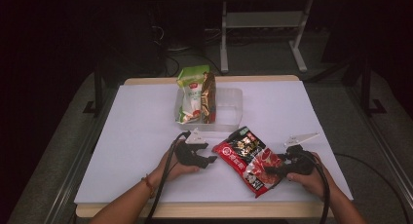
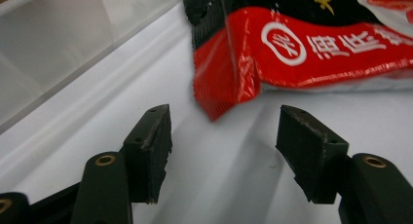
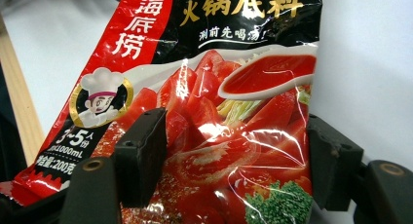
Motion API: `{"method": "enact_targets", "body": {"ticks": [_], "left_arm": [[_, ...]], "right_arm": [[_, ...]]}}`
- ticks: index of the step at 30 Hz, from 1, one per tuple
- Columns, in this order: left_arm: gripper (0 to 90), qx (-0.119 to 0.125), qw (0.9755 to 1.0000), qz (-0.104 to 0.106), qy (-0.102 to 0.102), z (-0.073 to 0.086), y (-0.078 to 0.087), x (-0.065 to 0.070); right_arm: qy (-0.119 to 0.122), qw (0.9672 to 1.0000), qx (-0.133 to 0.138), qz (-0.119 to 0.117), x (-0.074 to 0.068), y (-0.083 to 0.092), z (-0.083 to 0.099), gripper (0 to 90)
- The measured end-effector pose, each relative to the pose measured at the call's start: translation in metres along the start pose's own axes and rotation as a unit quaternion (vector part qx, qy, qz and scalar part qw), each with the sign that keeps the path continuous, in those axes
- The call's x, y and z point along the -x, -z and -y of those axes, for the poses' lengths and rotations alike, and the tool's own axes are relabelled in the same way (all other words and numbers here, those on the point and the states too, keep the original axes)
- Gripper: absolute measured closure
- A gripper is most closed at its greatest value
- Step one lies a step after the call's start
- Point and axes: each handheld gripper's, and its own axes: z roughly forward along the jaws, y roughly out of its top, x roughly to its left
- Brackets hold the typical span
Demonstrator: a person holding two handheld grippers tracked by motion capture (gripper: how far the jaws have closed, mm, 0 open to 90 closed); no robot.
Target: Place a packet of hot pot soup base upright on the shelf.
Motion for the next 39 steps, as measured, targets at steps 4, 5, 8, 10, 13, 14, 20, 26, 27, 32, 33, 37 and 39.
{"method": "enact_targets", "body": {"ticks": [4,5,8,10,13,14,20,26,27,32,33,37,39], "left_arm": [[40.9,-0.001,1.0,-0.005,-0.003,0.0,0.0,-0.001],[41.1,-0.001,0.9999,-0.007,-0.009,0.0,0.0,0.0],[43.7,-0.004,0.9997,-0.012,-0.023,0.001,0.001,0.0],[47.7,-0.005,0.9995,-0.014,-0.029,0.0,0.001,0.0],[57.0,-0.006,0.9996,-0.01,-0.026,-0.002,0.001,-0.003],[63.9,-0.004,0.9996,-0.006,-0.026,-0.002,0.0,-0.004],[75.5,0.008,0.9998,0.018,0.005,-0.002,-0.001,-0.01],[74.8,0.047,0.9973,0.031,0.048,-0.001,0.005,-0.016],[74.8,0.054,0.9961,0.037,0.058,-0.001,0.007,-0.017],[67.7,0.079,0.9897,0.067,0.099,0.0,0.01,-0.026],[66.6,0.082,0.9892,0.069,0.1,0.0,0.01,-0.026],[66.6,0.082,0.9898,0.071,0.093,0.0,0.01,-0.026],[71.8,0.077,0.992,0.061,0.079,-0.001,0.01,-0.023]], "right_arm": [[0.005,1.0,-0.004,-0.006,-0.005,-0.004,-0.002,31.1],[0.007,0.9999,-0.006,-0.006,-0.008,-0.005,-0.003,31.0],[0.011,0.9999,-0.009,-0.006,-0.011,-0.007,-0.004,30.9],[0.01,0.9998,-0.01,-0.012,-0.012,-0.008,-0.004,31.0],[0.011,0.9997,-0.01,-0.018,-0.014,-0.009,-0.005,31.1],[0.012,0.9996,-0.01,-0.023,-0.014,-0.01,-0.005,31.1],[0.016,0.9993,-0.011,-0.032,-0.017,-0.014,-0.005,31.0],[0.032,0.9985,-0.016,-0.041,-0.021,-0.015,-0.006,28.9],[0.034,0.9984,-0.016,-0.043,-0.022,-0.015,-0.006,28.8],[0.042,0.9978,-0.02,-0.047,-0.026,-0.018,-0.008,27.6],[0.04,0.9978,-0.02,-0.048,-0.027,-0.018,-0.008,27.6],[0.039,0.9979,-0.019,-0.049,-0.027,-0.019,-0.008,27.8],[0.038,0.9979,-0.02,-0.049,-0.027,-0.02,-0.008,27.8]]}}
